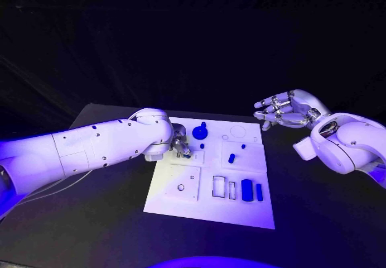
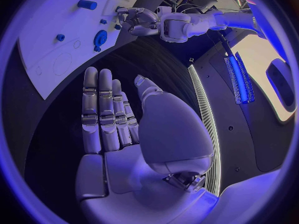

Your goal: Assemble the parts on the task board

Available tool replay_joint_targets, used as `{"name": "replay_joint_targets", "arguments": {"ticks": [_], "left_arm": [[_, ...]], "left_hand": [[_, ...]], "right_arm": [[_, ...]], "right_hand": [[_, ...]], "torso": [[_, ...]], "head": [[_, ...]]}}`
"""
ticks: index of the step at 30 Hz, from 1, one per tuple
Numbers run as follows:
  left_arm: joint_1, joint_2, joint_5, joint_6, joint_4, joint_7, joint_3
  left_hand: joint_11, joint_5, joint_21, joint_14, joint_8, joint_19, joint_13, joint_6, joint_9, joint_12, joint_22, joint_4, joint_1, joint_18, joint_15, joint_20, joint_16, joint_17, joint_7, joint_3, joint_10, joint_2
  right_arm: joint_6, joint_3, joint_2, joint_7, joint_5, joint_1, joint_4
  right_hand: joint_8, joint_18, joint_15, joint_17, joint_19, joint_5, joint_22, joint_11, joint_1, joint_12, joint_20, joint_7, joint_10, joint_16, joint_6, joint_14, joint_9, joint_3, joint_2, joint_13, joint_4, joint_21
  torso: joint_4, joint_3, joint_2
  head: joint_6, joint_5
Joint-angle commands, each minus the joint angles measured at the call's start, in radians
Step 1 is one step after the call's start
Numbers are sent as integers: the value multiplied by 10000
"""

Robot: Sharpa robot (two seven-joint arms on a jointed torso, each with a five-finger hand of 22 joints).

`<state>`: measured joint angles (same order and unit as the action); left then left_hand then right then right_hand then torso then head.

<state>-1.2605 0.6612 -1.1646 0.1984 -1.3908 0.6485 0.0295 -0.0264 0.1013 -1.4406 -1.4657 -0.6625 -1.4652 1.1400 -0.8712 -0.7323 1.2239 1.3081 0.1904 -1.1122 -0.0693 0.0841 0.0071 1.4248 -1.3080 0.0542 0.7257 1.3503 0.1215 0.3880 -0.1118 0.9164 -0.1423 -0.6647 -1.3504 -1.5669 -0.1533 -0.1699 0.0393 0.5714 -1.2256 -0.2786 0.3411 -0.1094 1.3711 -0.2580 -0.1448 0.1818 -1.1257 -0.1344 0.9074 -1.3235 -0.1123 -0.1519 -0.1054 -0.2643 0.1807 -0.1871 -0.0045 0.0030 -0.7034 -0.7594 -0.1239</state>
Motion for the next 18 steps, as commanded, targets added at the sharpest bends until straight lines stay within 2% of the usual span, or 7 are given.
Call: {"name": "replay_joint_targets", "arguments": {"ticks": [1, 10, 14, 18], "left_arm": [[60, -132, 181, 563, 85, -8, 44], [56, -241, 206, 663, 216, 11, 44], [55, -289, 230, 548, 267, 14, 44], [55, -328, 251, 468, 315, 16, 45]], "left_hand": [[-24, 34, -50, -542, -10, -105, -10, -11, -7, 7, 12, -1577, 32, 159, 56, 1, -32, -660, -78, 1617, 40, -75], [-57, -27, -50, -543, -129, -105, -30, -65, -72, 5, 18, -1563, 223, 159, 83, -15, -33, -663, -123, 1576, 59, -82], [-94, -124, -46, -546, -226, -105, -12, -109, -117, 39, 18, -1284, 644, 159, 106, -36, -33, -669, -179, 1335, 96, -118], [-145, -146, -40, -549, -320, -106, 10, -171, -145, 84, 19, -961, 1171, 159, 145, -72, -32, -676, -250, 880, 122, 13]], "right_arm": [[-117, 3, -4, 12, -94, 4, -16], [-129, 3, -16, 16, -96, 4, -7], [-138, 2, -22, 18, -96, 5, -5], [-144, 2, -20, 20, -96, 8, 0]], "right_hand": [[55, -126, 54, -12, -18, -50, -9, -32, -51, 52, -17, 65, 62, 32, -29, -13, 17, 62, 4, 16, 10, 45], [55, -126, 54, -12, -18, -50, -9, -32, -51, 52, -17, 65, 62, 32, -29, -13, 17, 62, 4, 16, 10, 45], [52, -126, 61, -14, -12, -52, -38, -38, -55, 56, -25, 70, 79, 55, -27, 1, 20, 68, 11, 30, 9, 69], [52, -126, 61, -14, -12, -52, -38, -38, -55, 56, -25, 70, 79, 55, -27, 1, 20, 68, 11, 30, 9, 69]], "torso": [[-5, 2, -1], [27, 9, 11], [25, 2, 13], [16, -2, 11]], "head": [[-17, 7], [-41, 34], [-36, 45], [-28, 61]]}}
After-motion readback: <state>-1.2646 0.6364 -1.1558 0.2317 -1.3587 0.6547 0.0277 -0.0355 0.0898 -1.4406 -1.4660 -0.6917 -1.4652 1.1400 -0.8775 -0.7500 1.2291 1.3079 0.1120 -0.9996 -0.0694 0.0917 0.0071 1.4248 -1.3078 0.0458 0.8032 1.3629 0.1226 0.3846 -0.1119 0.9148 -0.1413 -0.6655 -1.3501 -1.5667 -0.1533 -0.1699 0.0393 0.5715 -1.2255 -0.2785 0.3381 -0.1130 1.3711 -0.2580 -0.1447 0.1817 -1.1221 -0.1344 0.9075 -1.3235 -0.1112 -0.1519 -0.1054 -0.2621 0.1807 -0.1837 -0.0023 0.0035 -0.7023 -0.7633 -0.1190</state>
